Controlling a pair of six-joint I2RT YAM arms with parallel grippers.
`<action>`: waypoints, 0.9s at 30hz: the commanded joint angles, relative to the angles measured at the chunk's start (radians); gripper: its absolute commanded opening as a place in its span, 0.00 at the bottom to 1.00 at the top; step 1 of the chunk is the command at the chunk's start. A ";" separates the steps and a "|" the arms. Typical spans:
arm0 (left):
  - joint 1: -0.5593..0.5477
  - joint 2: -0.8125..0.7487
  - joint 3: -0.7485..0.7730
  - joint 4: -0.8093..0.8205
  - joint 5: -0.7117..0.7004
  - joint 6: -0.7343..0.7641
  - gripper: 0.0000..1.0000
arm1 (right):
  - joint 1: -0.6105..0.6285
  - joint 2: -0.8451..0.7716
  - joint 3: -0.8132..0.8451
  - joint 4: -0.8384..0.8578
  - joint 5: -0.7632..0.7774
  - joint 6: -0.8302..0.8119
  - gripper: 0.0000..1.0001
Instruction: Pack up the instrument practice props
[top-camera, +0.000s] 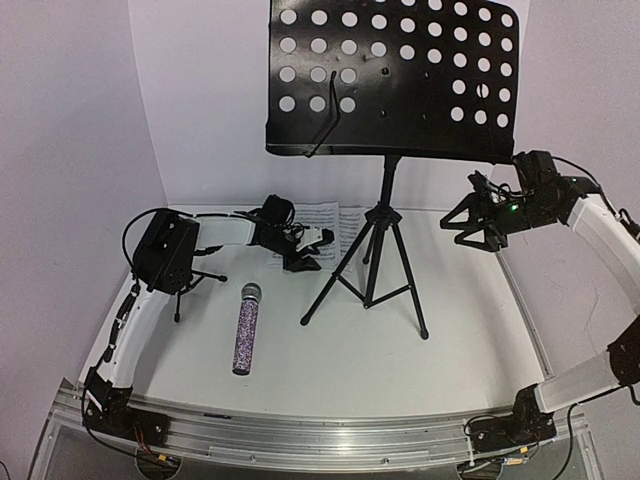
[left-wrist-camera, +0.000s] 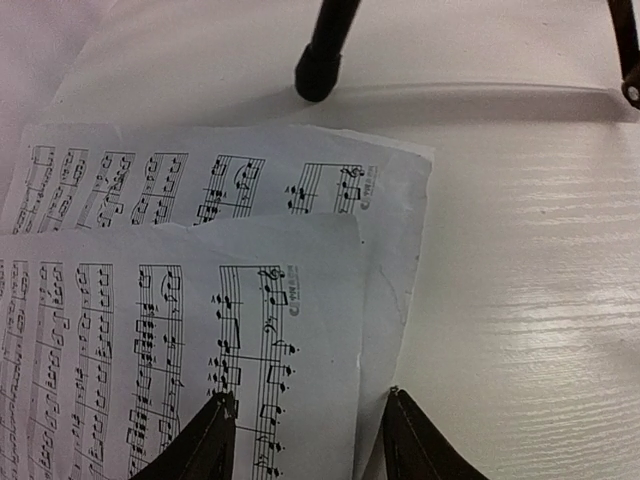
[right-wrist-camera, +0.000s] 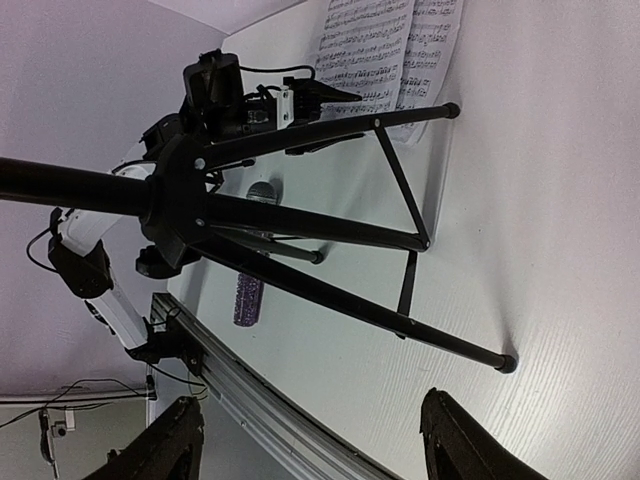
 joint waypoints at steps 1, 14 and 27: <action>0.007 0.043 -0.005 0.051 -0.092 -0.171 0.51 | 0.007 0.025 0.000 0.014 -0.021 0.003 0.72; 0.037 -0.043 0.245 -0.253 0.265 -0.231 0.75 | 0.031 -0.143 -0.167 0.105 0.250 0.242 0.69; -0.014 -0.402 -0.113 0.108 0.514 -0.423 0.77 | 0.032 -0.255 -0.375 0.353 0.174 0.400 0.68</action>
